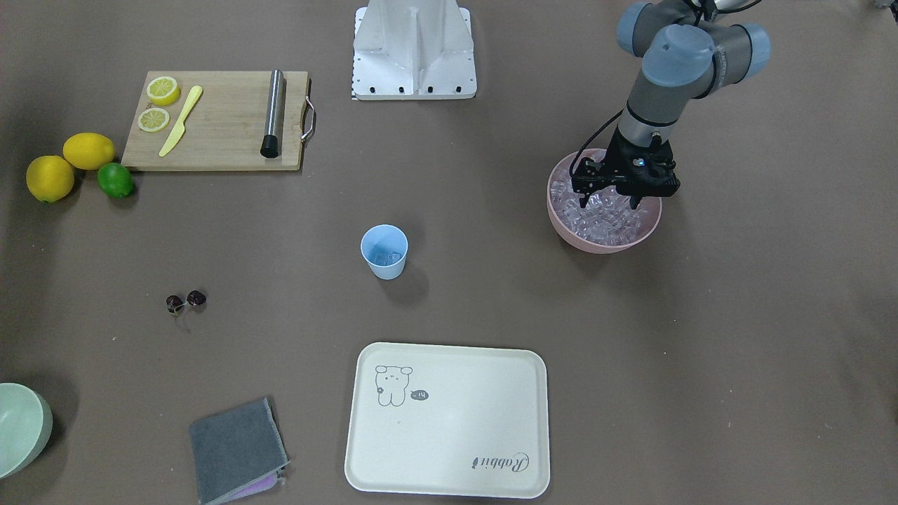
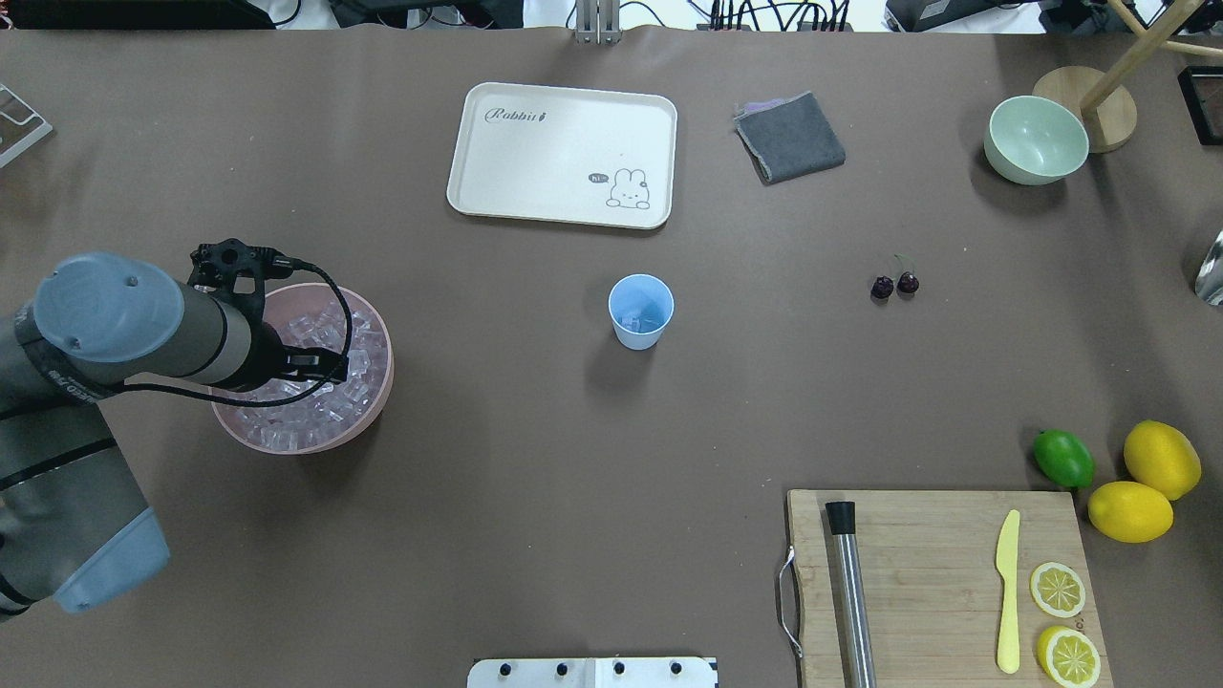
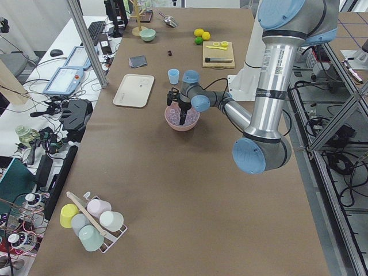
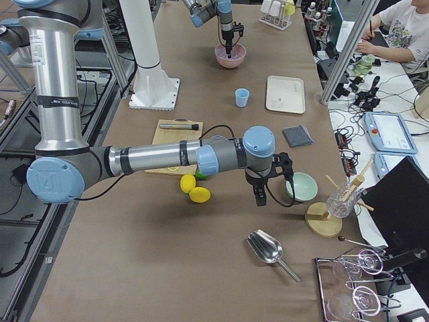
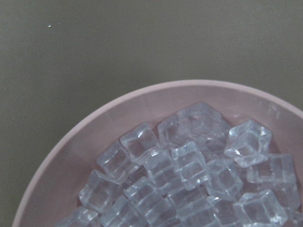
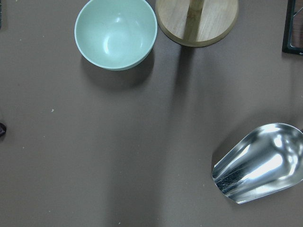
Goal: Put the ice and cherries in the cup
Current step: 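Lower the left gripper into the ice and grasp a third cube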
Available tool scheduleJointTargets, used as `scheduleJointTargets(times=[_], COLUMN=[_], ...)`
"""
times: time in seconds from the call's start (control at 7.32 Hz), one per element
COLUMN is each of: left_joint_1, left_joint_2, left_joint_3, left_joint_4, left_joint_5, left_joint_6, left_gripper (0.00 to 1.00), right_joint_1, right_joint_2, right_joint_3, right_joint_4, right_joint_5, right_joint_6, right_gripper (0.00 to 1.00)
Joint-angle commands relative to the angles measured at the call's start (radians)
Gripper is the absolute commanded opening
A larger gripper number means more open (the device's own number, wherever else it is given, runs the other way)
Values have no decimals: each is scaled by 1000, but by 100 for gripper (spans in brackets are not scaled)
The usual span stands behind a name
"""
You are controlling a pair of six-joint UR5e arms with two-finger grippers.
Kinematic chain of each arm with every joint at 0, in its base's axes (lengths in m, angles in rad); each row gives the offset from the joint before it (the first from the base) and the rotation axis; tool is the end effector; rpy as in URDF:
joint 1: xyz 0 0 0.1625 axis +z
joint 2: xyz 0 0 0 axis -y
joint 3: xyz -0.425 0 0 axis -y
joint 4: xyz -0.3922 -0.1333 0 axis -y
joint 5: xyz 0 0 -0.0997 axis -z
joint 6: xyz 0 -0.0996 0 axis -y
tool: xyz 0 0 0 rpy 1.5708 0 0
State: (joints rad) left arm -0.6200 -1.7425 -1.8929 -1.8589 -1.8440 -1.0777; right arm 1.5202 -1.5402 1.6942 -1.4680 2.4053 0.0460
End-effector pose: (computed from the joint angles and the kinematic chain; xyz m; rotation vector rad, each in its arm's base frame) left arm 0.3909 -0.4098 0.3932 0.1903 0.7962 -0.0129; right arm 0.0334 -0.5163 0.5665 0.2014 -0.8405 -0.1114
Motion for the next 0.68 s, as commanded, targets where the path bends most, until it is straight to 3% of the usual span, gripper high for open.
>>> scheduleJointTargets(times=[0.0,0.14,0.41,0.55], left_joint_1=[8,28,31,31], left_joint_2=[1,1,1,1], left_joint_3=[1,3,5,1], left_joint_4=[1,1,1,1], left_joint_5=[6,11,9,9], left_joint_6=[2,2,2,5], left_gripper=[97,96,50,38], right_joint_1=[0,0,0,0], right_joint_2=[-1,-1,-6,-9], right_joint_3=[2,2,2,4], right_joint_4=[0,0,0,0], right_joint_5=[0,0,0,2], right_joint_6=[0,1,0,1], right_gripper=[100,100,100,100])
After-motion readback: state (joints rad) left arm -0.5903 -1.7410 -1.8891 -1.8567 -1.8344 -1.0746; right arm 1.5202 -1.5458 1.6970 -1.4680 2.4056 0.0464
